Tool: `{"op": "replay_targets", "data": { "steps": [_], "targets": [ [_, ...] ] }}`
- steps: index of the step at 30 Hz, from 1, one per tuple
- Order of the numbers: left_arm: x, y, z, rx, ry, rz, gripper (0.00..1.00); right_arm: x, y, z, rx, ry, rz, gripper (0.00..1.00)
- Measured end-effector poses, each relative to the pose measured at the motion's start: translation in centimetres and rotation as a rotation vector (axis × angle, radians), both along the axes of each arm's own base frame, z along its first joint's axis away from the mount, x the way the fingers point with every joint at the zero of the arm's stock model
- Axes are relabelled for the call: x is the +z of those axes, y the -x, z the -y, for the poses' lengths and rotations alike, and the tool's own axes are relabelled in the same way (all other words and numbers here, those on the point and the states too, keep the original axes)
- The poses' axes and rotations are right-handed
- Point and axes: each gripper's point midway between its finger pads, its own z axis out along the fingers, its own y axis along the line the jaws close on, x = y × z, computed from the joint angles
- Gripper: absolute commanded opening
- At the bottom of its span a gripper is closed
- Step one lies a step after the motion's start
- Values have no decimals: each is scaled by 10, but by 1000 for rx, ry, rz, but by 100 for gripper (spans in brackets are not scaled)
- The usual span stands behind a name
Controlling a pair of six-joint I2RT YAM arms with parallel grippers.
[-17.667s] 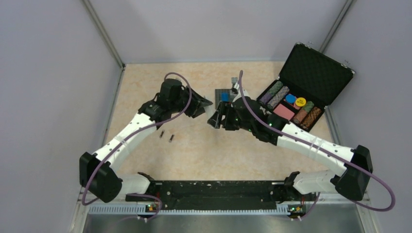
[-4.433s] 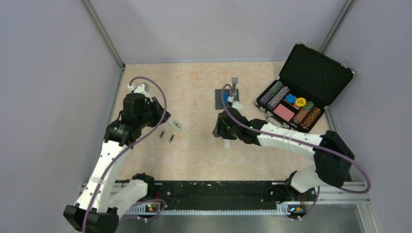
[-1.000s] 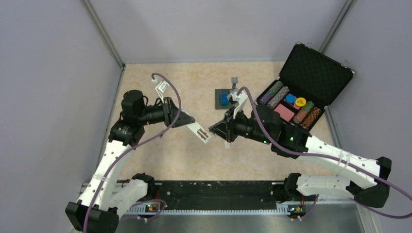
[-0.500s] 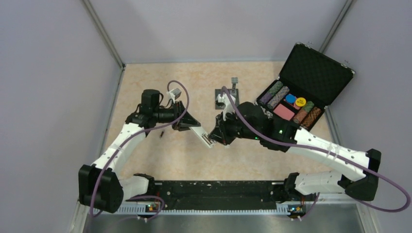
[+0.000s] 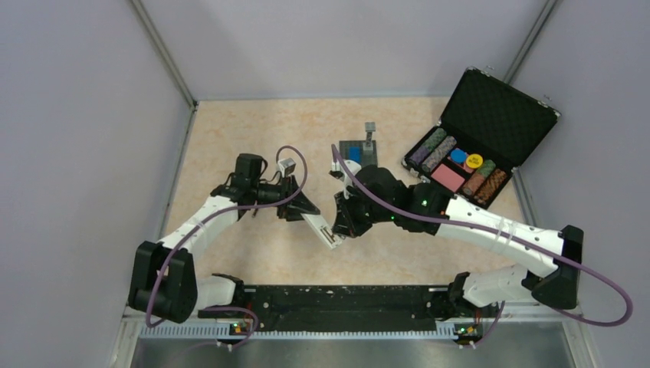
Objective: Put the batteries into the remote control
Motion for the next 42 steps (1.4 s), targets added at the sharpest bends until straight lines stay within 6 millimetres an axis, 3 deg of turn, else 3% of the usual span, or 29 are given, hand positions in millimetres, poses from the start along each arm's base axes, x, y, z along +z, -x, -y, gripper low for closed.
{"op": "replay_targets", "data": {
  "steps": [12, 23, 34, 42],
  "targets": [
    [-7, -7, 6, -12, 16, 12, 0, -17, 2, -3, -17, 52, -66, 6],
    [-5, -3, 12, -35, 23, 22, 0, -20, -1, -4, -44, 53, -72, 9],
    [-9, -6, 13, -30, 17, 21, 0, -24, -4, -6, -58, 64, -72, 25],
    [-13, -8, 14, -27, 10, 12, 0, -24, -5, -6, -72, 62, -74, 27]
  ]
}}
